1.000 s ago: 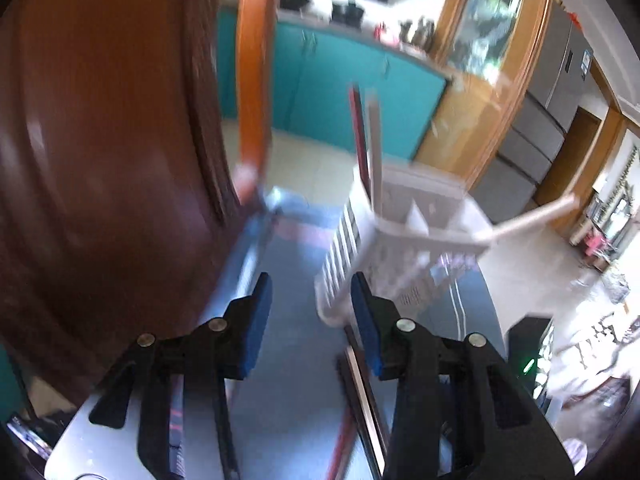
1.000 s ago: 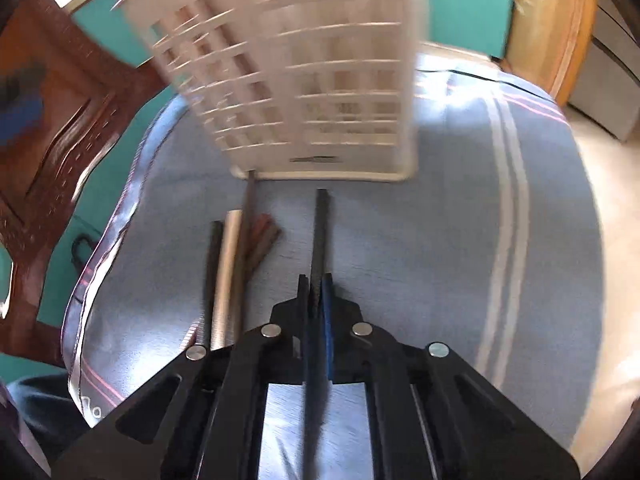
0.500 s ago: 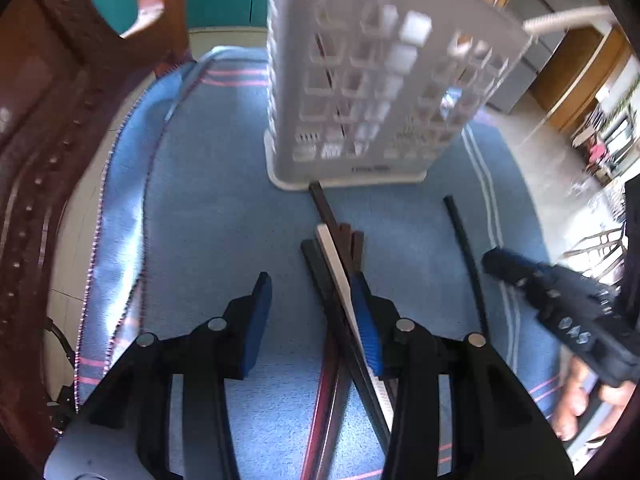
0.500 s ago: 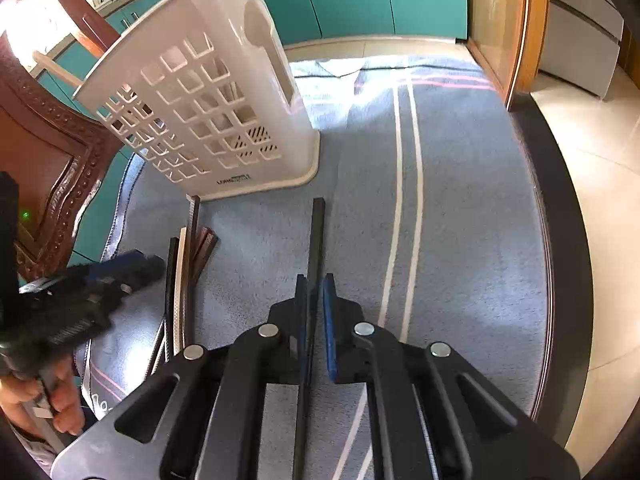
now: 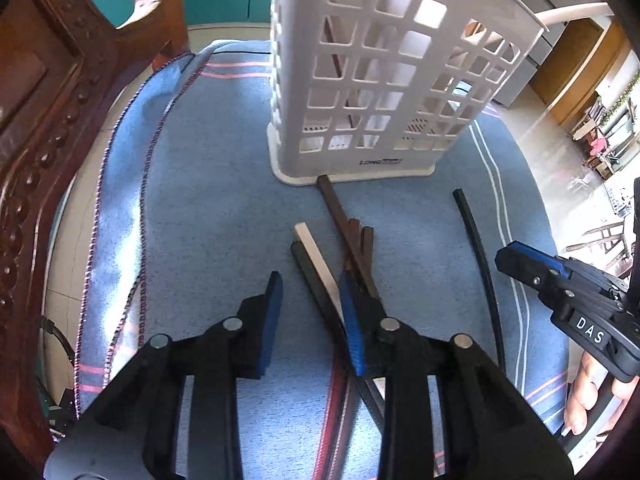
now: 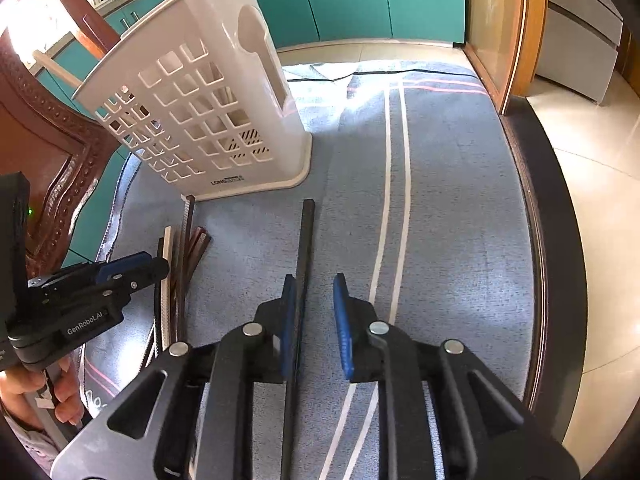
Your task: Organize utensils
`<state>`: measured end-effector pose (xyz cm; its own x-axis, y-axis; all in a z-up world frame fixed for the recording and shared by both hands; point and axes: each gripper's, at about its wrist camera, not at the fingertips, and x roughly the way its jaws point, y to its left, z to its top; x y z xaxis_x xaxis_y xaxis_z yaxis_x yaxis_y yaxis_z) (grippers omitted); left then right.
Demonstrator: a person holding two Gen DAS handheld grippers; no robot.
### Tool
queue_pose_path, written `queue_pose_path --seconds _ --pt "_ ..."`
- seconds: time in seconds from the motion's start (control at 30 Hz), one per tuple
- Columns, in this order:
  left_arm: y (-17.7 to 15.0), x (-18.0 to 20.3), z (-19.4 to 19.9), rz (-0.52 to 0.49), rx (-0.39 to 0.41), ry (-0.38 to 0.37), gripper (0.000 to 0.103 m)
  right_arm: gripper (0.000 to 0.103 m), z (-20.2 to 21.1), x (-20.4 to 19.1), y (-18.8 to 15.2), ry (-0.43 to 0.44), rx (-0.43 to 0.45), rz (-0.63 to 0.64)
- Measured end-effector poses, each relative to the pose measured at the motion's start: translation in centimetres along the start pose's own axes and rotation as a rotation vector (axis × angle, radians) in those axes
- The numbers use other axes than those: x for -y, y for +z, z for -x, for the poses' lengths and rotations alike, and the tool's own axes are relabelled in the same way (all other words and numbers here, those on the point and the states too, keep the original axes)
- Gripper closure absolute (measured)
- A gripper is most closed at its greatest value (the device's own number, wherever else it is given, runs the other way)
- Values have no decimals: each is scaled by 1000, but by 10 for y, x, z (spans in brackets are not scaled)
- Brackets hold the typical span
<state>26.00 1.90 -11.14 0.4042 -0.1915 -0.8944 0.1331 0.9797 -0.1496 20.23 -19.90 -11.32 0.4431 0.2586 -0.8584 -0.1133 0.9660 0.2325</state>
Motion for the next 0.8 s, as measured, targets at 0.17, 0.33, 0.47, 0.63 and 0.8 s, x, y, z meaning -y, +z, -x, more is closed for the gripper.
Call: queue_pose_path --seconds 0.17,0.33,0.47,0.63,0.8 --pt "3 -4 -6 -3 -25 -27 73 84 -4 -1 -2 -13 -8 5" --pt "-1 7 -3 -35 -22 -51 83 84 -6 -4 -2 -18 -13 12" --pt "1 8 11 -48 13 -77 93 83 -6 -5 -3 -18 -13 16" --pt "1 10 29 -62 50 -63 94 82 -6 -2 -4 -25 -14 12" --pt "4 14 20 -50 31 -36 94 79 -7 -4 -4 -32 -13 18"
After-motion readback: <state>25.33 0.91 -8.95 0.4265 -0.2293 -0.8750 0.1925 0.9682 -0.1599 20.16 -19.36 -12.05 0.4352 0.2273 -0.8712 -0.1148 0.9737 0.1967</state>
